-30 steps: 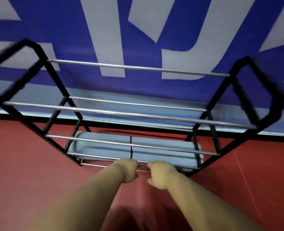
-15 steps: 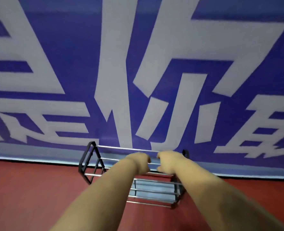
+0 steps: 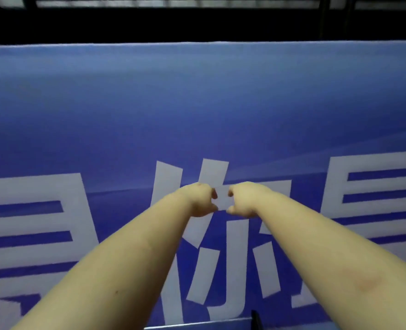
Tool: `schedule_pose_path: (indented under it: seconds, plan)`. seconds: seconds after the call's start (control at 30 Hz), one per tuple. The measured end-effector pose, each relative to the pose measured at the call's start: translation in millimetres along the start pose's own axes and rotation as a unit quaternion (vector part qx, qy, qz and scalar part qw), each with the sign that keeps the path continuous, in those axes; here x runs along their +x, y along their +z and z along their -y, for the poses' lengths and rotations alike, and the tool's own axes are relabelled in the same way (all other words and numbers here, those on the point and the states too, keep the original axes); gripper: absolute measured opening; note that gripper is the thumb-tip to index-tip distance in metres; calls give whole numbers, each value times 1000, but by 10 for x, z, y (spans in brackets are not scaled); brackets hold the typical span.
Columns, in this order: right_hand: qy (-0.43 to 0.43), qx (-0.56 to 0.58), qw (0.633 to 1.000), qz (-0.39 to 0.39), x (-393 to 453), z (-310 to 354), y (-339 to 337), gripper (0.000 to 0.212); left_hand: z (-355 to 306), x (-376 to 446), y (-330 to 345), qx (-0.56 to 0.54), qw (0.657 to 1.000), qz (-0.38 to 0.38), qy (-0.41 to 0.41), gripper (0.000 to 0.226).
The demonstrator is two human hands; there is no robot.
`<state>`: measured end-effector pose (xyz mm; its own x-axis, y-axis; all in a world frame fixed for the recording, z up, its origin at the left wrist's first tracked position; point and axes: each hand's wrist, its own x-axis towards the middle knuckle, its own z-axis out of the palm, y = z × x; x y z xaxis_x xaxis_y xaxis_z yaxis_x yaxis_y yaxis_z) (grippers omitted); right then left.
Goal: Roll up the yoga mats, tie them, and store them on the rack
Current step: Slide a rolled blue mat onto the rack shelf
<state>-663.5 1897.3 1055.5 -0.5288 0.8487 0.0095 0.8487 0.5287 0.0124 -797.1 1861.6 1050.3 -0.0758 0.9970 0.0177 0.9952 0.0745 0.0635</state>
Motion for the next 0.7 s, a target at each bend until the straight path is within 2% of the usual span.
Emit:
schedule_pose_path:
  seconds: [0.17, 0.3, 0.47, 0.7]
  plan:
    - [-37, -27, 998, -37, -625, -335, -277, 48, -427, -517, -201, -23, 998, -44, -48, 44]
    - [-68, -63, 995, -30, -1142, -631, -273, 50, -903, -964, -146, -26, 996, -34, -80, 45]
    - [-95, -49, 994, -37, -1753, -792, -282, 52, -1425, -1533, -175, 9, 997, -25, -74, 46]
    - [-90, -58, 992, -61, -2775, -586, -237, 54, -1723, -2583, -247, 23, 998, -38, -51, 47]
